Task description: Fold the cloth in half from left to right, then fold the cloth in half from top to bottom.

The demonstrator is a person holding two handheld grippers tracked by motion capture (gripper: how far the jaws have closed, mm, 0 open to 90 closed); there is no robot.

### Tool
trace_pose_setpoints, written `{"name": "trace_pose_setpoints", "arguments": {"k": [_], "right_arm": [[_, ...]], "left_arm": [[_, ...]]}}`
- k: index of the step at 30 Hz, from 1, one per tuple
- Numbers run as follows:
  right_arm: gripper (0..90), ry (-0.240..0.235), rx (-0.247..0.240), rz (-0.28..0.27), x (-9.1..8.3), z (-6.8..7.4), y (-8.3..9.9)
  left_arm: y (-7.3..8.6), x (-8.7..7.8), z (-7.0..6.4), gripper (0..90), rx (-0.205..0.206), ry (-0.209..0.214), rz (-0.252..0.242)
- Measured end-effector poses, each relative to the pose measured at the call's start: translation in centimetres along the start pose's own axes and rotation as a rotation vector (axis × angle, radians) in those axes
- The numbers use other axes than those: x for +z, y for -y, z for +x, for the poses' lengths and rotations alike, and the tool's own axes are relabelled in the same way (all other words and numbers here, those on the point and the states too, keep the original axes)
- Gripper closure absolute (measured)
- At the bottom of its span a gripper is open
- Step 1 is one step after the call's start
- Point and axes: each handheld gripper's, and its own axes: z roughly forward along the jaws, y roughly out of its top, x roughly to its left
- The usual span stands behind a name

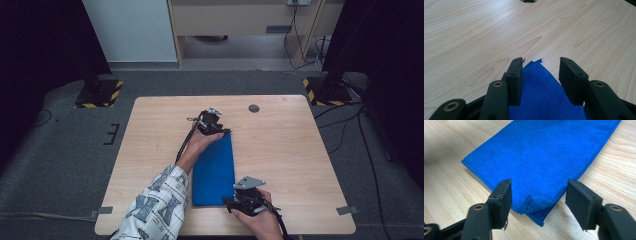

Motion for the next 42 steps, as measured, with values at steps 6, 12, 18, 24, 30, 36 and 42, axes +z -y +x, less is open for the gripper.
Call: {"name": "trace_pose_setpoints", "arguments": {"k": [6,12,18,24,30,36,42], "right_arm": [[29.6,0.008,-0.003,0.002,0.2,-0.2,0.0],[18.0,0.004,0.003,-0.002,0.4,-0.4,-0.2],[10.2,-0.005,0.011,-0.021,0.5,-0.9,-0.6],[7.9,-0.008,0.017,-0.037,0.2,-1.7,-0.8],[7.1,-0.007,0.004,-0.040,-0.3,-2.6,-0.6],[8.1,-0.016,-0.040,-0.044,-0.3,-3.5,-1.6],[14.4,-0.010,-0.008,-0.049,0.6,-5.4,-3.7]], "left_arm": [[0.0,0.0,-0.3,43.6,0.005,0.004,0.005],[0.0,-0.5,-0.7,30.7,0.028,0.026,0.024],[0.4,-1.7,-1.3,20.4,0.041,0.015,0.003],[1.1,-3.5,-1.5,13.6,0.063,0.007,0.003],[1.8,-5.3,-1.2,10.5,0.078,-0.003,-0.037],[2.7,-6.9,-0.5,9.4,0.087,-0.023,-0.044],[3.5,-8.1,0.8,9.6,0.089,-0.052,-0.047]]}}
